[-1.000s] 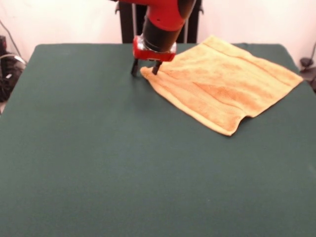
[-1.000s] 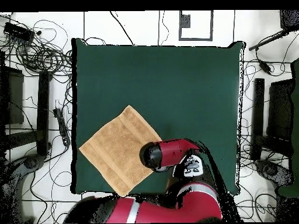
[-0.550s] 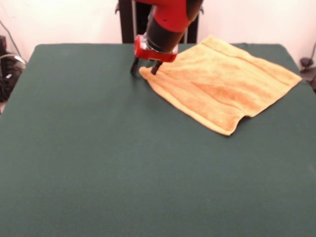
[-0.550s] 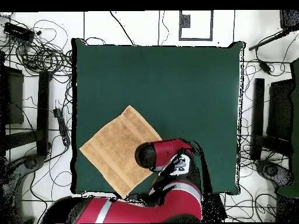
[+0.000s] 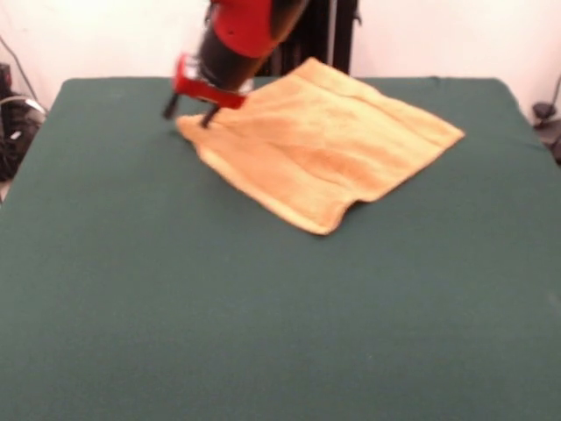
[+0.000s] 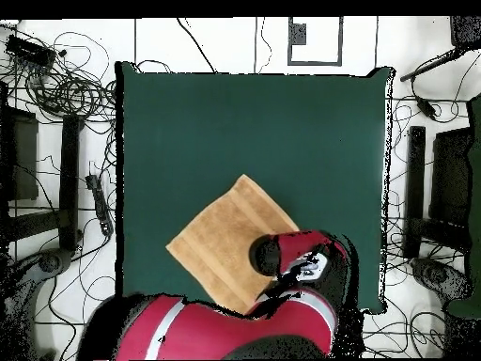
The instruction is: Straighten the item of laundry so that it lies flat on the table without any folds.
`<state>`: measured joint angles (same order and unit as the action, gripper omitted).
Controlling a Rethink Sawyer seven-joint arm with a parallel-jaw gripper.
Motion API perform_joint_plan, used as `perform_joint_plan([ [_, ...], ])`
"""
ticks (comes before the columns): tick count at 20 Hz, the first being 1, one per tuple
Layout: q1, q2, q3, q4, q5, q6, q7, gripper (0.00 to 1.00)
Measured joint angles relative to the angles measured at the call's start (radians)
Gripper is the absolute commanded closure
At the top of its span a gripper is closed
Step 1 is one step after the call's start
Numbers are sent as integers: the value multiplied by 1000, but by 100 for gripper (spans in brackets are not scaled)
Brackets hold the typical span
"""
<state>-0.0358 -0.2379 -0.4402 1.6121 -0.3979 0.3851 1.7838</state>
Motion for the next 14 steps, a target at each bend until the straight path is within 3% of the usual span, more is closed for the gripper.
perform_joint_plan([
  [6,-77,48,-75,-15,-37,-96,0,0],
  [14,-208,39,-74,-16,-94,-167,0,0],
])
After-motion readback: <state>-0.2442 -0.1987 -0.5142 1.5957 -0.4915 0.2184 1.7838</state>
